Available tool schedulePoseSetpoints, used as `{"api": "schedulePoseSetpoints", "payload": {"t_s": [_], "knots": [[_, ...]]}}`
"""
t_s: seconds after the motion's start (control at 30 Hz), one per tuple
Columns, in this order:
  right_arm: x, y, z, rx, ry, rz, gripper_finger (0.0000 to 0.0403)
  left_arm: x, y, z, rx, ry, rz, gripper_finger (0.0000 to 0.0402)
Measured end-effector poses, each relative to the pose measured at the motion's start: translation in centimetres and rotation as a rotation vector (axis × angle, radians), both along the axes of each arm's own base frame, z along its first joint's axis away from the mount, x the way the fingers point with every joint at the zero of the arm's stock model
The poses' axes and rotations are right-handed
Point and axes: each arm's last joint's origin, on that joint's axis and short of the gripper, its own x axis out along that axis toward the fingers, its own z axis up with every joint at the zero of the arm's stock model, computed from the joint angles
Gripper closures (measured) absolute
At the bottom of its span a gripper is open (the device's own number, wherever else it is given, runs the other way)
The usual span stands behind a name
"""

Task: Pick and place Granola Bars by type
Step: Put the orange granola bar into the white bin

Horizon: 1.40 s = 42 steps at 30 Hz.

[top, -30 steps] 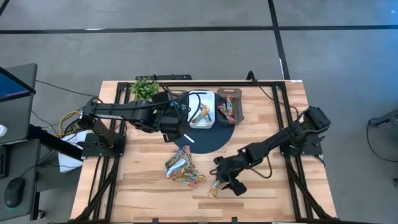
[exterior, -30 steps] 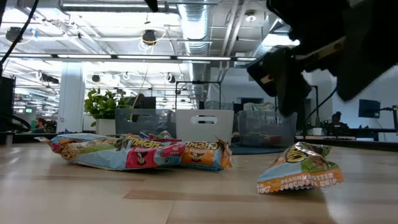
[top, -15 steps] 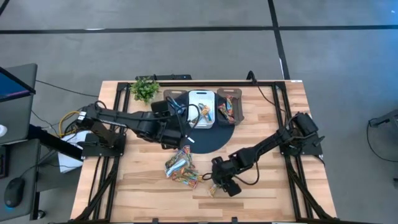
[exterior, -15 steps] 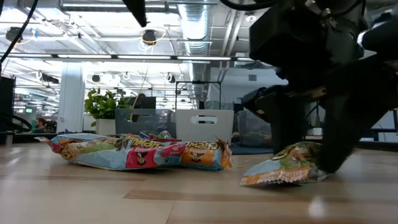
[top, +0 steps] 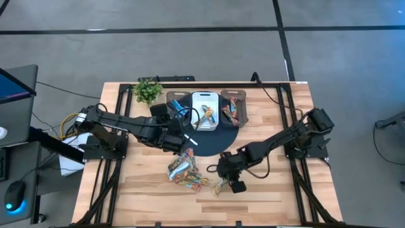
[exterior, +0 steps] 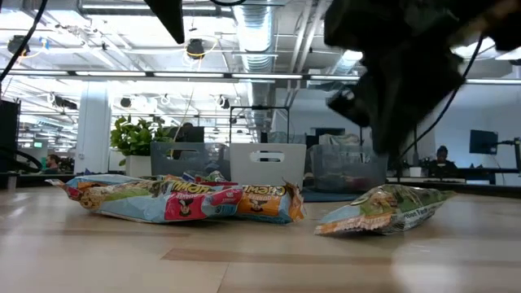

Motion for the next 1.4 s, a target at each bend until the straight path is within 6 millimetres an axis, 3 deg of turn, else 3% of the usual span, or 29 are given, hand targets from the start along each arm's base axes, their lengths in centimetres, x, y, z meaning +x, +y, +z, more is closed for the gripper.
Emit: {"api": "schedulePoseSetpoints", "payload": {"t_s": [0.2,0.4,0.6,0.73,1.07,1.2,1.4], "knots": [[0.6,0.5,0.5,0.01,-0.102,0.057,0.034,-0.2,0.0,-0.9,0.021,0.024,0.01,0.026],[0.7,1.9,-2.9,-0.029,-0.023,0.117,0.025,-0.4,-0.5,-1.3,0.024,0.02,0.013,0.026],[0.8,1.7,-5.2,-0.053,0.092,-0.014,0.0193,-0.5,-0.9,-1.3,0.04,0.011,0.0,0.026],[0.8,1.6,-5.0,-0.057,0.091,-0.024,0.0217,-0.5,-0.9,-1.3,0.047,0.01,0.0,0.026],[0.6,1.3,-4.7,-0.068,0.098,-0.038,0.0364,-0.5,-0.9,-1.2,0.062,0.003,0.004,0.026],[0.6,1.2,-4.5,-0.05,0.105,-0.072,0.0381,-0.5,-0.8,-1.2,0.076,-0.009,0.011,0.026],[0.4,0.2,-3.4,-0.032,0.126,-0.148,0.037,-0.5,-0.8,-1.2,0.081,-0.011,0.012,0.026]]}}
